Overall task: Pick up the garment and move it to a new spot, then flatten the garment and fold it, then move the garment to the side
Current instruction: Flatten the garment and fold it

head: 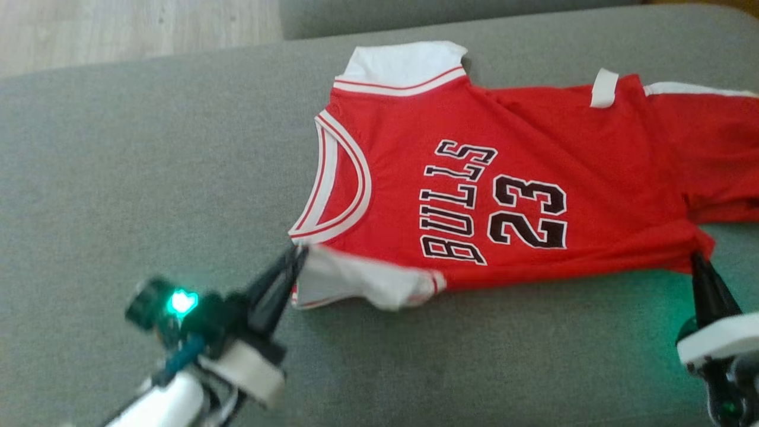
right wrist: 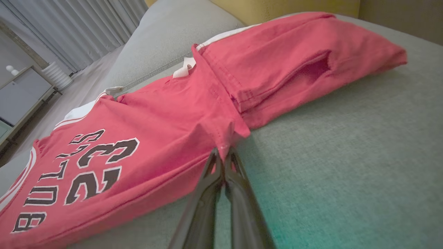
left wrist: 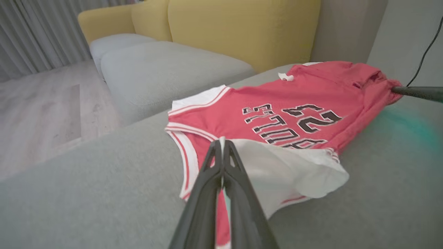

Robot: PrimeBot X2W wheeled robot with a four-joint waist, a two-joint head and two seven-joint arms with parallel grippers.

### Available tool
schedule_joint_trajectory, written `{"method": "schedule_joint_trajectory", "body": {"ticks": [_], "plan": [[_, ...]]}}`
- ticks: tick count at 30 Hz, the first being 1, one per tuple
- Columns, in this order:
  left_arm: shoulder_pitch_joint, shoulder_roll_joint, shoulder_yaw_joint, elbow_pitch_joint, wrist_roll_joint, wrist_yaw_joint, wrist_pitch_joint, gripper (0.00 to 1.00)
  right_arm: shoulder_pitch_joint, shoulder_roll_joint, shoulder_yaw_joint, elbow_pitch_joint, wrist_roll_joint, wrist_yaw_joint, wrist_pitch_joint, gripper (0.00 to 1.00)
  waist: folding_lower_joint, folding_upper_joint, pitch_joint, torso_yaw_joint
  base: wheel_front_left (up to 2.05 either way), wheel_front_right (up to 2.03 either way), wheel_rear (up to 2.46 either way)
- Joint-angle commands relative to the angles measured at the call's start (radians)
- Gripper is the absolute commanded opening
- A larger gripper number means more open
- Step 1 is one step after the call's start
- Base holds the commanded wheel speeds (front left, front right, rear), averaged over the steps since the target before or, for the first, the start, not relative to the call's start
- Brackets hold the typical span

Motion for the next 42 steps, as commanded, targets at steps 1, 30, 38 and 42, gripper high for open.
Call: {"method": "schedule_joint_trajectory", "body": {"ticks": [1, 30, 38, 42], "plan": [[-0.102, 0.012, 0.052, -0.003, 0.019, -0.014, 0.0, 0.0, -0.053, -0.02, 0.006, -0.029, -0.011, -0.001, 0.01, 0.0, 0.0, 0.0, 0.028, -0.006, 0.0, 0.0, 0.0], [-0.195, 0.105, 0.113, 0.009, 0.025, -0.011, 0.023, 0.0, 0.036, -0.299, 0.071, -0.321, 0.419, -0.001, 0.37, 1.0, 0.0, 0.0, 0.071, 0.048, 0.0, 0.0, 0.0], [-0.213, 0.084, 0.096, 0.026, 0.027, -0.017, 0.018, 0.0, 0.089, -0.321, 0.117, -0.318, 0.426, -0.001, 0.362, 1.0, 0.0, 0.0, 0.069, 0.067, 0.0, 0.0, 0.0], [-0.211, 0.083, 0.093, 0.031, 0.025, -0.015, 0.014, 0.0, 0.094, -0.31, 0.136, -0.294, 0.425, -0.001, 0.354, 1.0, 0.0, 0.0, 0.068, 0.07, 0.0, 0.0, 0.0]]}}
